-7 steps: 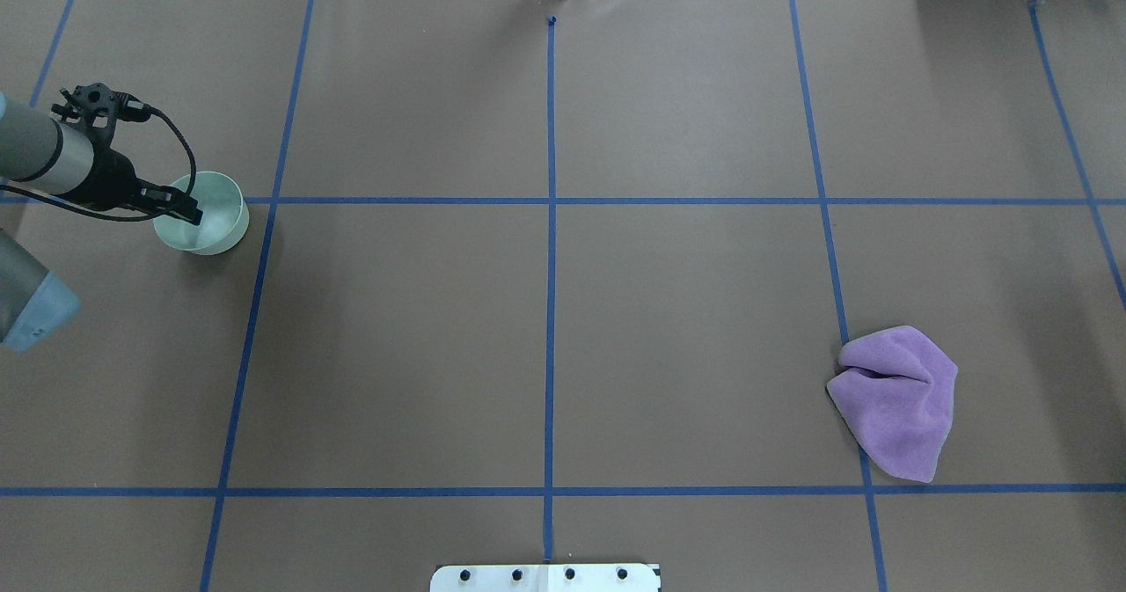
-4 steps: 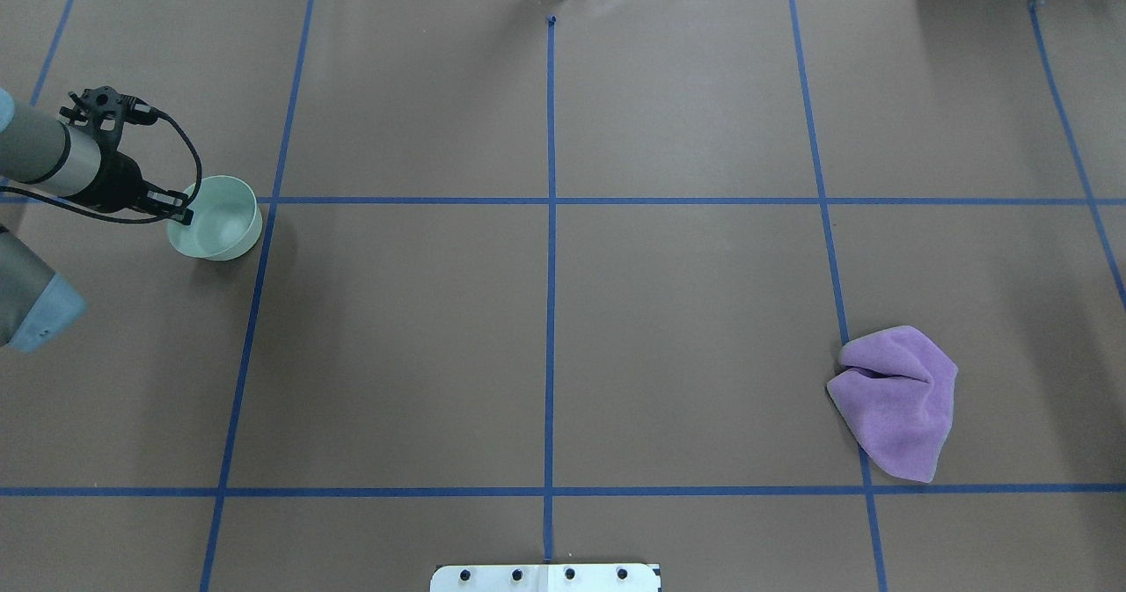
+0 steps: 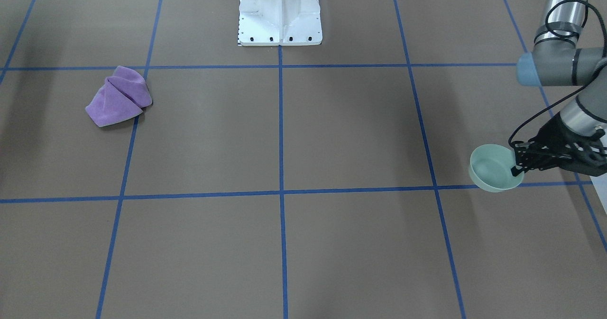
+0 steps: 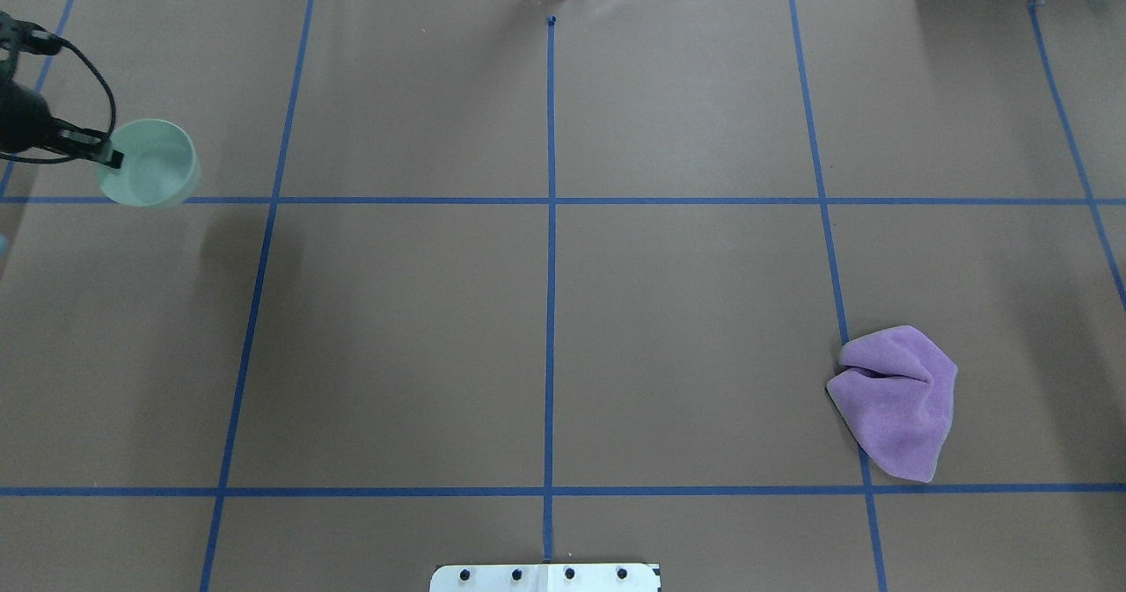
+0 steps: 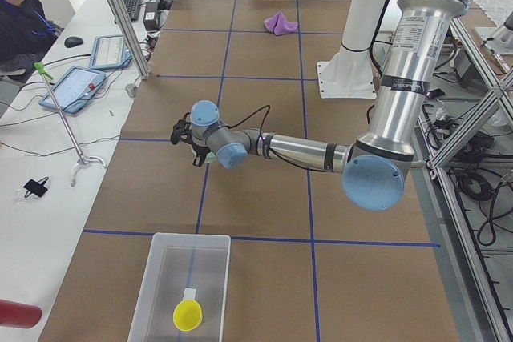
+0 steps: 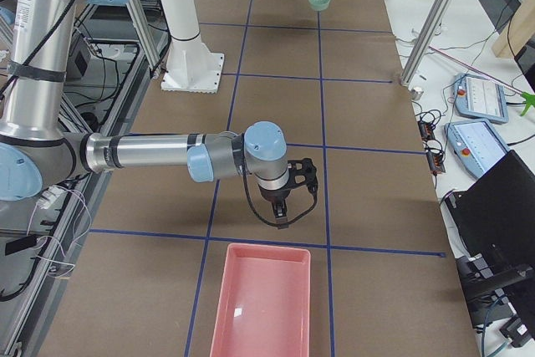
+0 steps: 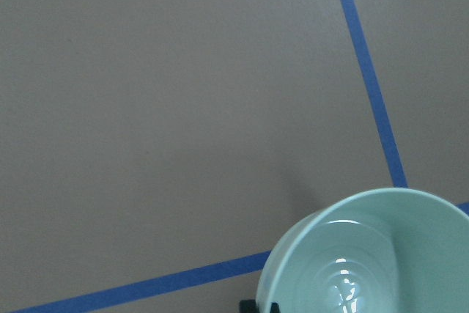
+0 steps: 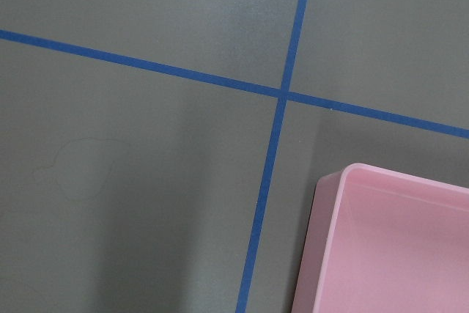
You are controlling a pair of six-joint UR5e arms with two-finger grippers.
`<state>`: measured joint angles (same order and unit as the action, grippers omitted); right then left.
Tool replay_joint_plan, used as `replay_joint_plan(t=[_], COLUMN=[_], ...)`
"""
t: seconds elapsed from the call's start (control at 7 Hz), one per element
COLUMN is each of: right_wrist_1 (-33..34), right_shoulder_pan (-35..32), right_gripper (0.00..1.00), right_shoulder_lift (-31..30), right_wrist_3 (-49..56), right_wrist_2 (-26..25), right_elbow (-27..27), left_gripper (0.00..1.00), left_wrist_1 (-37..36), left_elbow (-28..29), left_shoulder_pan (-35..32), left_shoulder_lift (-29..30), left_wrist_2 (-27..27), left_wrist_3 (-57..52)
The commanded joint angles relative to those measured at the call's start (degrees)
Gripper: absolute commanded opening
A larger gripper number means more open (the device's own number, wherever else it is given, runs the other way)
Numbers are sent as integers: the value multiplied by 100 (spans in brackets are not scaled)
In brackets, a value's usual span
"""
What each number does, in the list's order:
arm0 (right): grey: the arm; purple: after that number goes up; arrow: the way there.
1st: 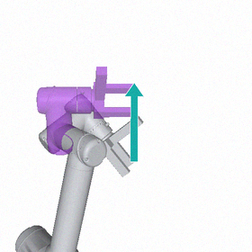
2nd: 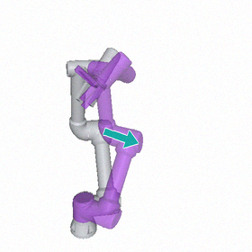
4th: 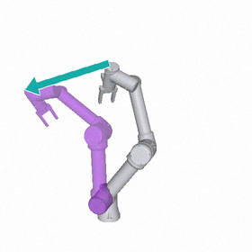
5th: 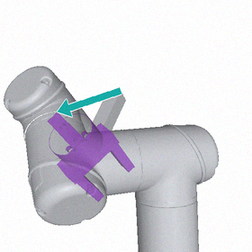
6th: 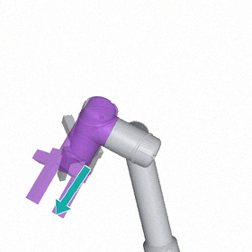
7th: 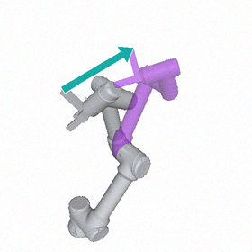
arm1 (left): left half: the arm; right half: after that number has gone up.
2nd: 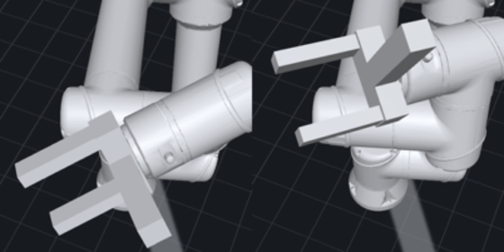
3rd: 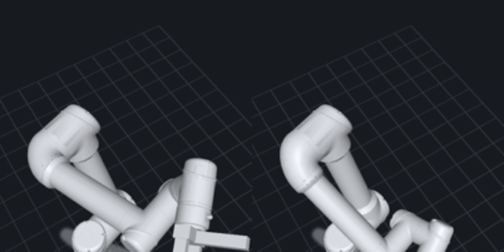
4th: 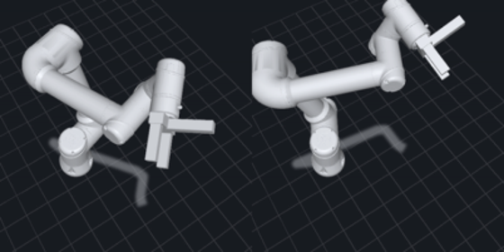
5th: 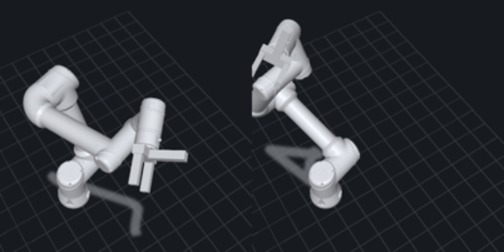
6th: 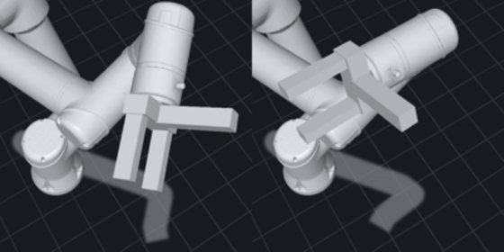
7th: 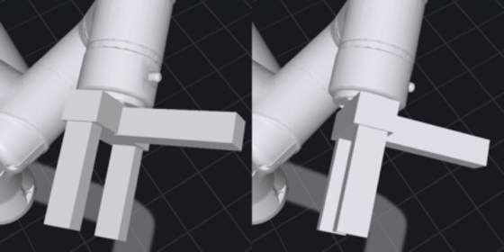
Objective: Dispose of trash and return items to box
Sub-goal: 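Grasp the pale green bowl rim with the left gripper and lift it, then lower the green bowl into the clear bin and release it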
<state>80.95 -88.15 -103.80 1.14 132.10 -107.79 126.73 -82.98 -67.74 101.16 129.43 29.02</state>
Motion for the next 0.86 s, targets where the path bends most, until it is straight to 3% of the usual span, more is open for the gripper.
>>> replay_joint_plan(t=[0.0,0.29,0.71], right_wrist_1=[0,-9,-9], right_shoulder_pan=[0,0,0], right_gripper=[100,100,100], right_shoulder_lift=[0,0,17], right_wrist_3=[0,9,9], right_wrist_2=[0,0,-9], right_elbow=[4,4,4], left_gripper=[0,0,0], left_wrist_1=[-951,-2131,-1961], left_elbow=[18,437,3183], left_shoulder_pan=[-1069,-2080,-2831], left_shoulder_lift=[-176,33,1166], left_wrist_2=[161,152,222], left_wrist_3=[-2162,-4588,-6791])
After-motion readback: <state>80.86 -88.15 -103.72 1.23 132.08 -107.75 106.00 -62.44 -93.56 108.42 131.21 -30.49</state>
